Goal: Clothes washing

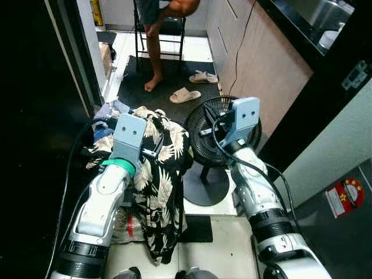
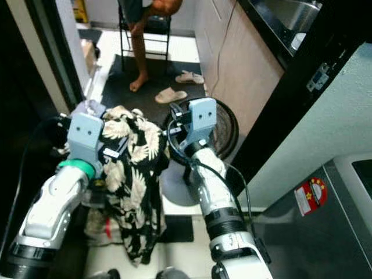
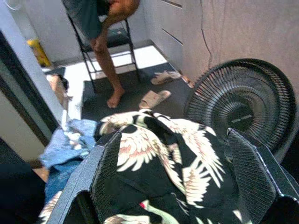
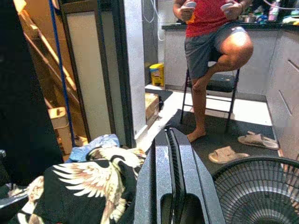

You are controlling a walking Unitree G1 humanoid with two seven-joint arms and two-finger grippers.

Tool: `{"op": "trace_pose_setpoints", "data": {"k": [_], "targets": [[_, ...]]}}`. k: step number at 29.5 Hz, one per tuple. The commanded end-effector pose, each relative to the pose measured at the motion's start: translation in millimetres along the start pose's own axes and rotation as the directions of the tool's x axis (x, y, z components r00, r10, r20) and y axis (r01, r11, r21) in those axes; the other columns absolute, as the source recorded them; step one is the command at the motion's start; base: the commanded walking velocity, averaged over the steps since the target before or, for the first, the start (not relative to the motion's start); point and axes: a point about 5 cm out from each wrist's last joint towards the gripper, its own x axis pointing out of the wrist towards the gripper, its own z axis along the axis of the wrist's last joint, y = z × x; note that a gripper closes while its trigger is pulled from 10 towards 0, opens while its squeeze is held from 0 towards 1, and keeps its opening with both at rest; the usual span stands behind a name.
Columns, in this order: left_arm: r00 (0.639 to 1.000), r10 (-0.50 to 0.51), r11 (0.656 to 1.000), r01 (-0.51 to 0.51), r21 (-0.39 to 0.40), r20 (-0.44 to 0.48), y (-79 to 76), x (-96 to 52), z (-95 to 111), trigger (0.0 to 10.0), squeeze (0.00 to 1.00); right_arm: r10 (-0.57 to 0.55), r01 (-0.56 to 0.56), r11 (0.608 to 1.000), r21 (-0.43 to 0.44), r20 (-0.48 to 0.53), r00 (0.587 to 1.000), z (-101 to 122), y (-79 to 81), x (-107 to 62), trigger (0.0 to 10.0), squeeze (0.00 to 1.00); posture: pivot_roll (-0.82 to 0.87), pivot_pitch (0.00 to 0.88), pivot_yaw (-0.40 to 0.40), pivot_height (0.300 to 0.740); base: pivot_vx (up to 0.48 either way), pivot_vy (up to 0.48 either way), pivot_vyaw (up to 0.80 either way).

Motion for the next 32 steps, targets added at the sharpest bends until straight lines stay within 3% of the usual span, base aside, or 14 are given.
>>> {"op": "trace_pose_setpoints", "data": {"k": [1,32], "targets": [[1.000,0.002,1.000,-0.002,0.008,-0.014,-1.1,-0.7,-5.0,10.0,0.00,0.011,-0.011,1.000,-0.005,0.016,1.000,3.6,1.9,2.8,10.0,0.00,0.09,0.007,-0.023,0.740,0.000,0.000,0.00],[0.999,0.036,0.999,-0.036,0.030,-0.017,0.8,4.1,-5.9,10.0,0.00,0.018,-0.018,1.000,-0.013,0.020,1.000,3.1,1.8,3.1,10.0,0.00,0.09,0.000,-0.020,0.740,0.345,0.000,0.00]]}}
